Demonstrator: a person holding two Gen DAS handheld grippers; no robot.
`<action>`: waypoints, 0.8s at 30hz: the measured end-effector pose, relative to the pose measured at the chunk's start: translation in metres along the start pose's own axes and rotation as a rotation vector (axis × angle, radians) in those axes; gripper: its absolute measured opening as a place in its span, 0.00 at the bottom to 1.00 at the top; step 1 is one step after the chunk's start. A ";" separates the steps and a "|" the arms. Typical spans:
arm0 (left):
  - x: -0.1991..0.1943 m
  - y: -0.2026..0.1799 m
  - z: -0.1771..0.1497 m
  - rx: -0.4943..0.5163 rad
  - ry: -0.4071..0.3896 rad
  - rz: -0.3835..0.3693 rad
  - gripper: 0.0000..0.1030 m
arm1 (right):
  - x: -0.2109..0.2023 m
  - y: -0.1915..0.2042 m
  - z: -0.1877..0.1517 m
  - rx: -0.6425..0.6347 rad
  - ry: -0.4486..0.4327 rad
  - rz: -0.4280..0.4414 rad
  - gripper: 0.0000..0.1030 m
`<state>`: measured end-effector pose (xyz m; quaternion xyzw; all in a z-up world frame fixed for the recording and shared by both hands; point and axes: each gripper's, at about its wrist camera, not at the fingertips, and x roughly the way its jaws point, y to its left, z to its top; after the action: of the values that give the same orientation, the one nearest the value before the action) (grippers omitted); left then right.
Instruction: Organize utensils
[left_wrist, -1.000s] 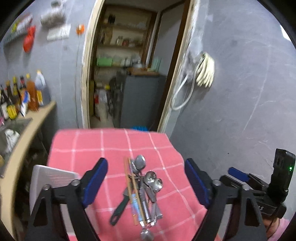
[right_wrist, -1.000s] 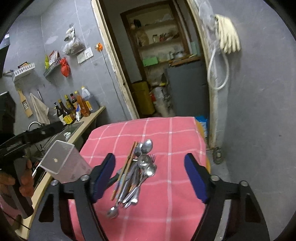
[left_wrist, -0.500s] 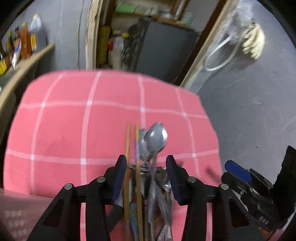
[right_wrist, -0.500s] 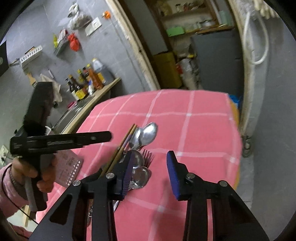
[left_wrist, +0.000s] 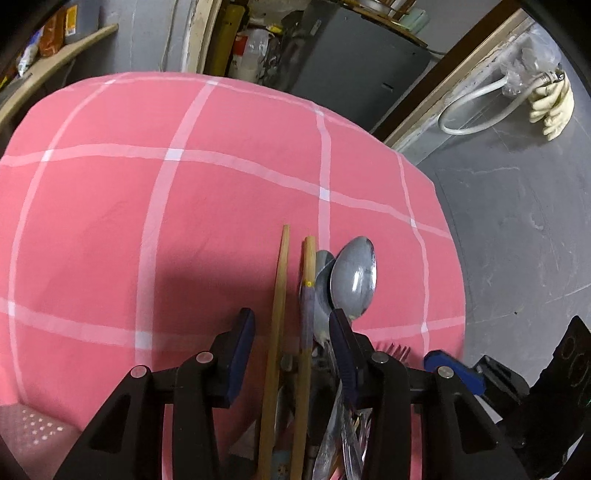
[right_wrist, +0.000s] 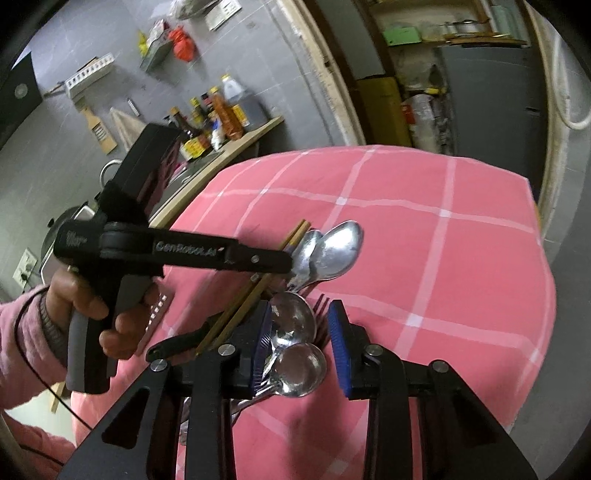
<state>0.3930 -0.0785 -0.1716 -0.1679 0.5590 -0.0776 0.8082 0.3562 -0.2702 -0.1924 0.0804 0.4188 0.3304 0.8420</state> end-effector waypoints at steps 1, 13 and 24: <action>0.001 0.000 0.001 0.004 0.006 0.001 0.38 | 0.002 0.000 0.001 -0.006 0.009 0.007 0.27; 0.007 -0.001 0.007 0.005 0.059 0.000 0.16 | 0.020 -0.004 0.006 -0.042 0.079 0.069 0.26; -0.006 0.000 -0.002 -0.054 0.006 -0.008 0.13 | 0.004 -0.013 -0.002 0.022 0.038 0.040 0.03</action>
<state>0.3890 -0.0772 -0.1668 -0.1920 0.5627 -0.0664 0.8014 0.3628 -0.2781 -0.2014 0.0916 0.4366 0.3441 0.8262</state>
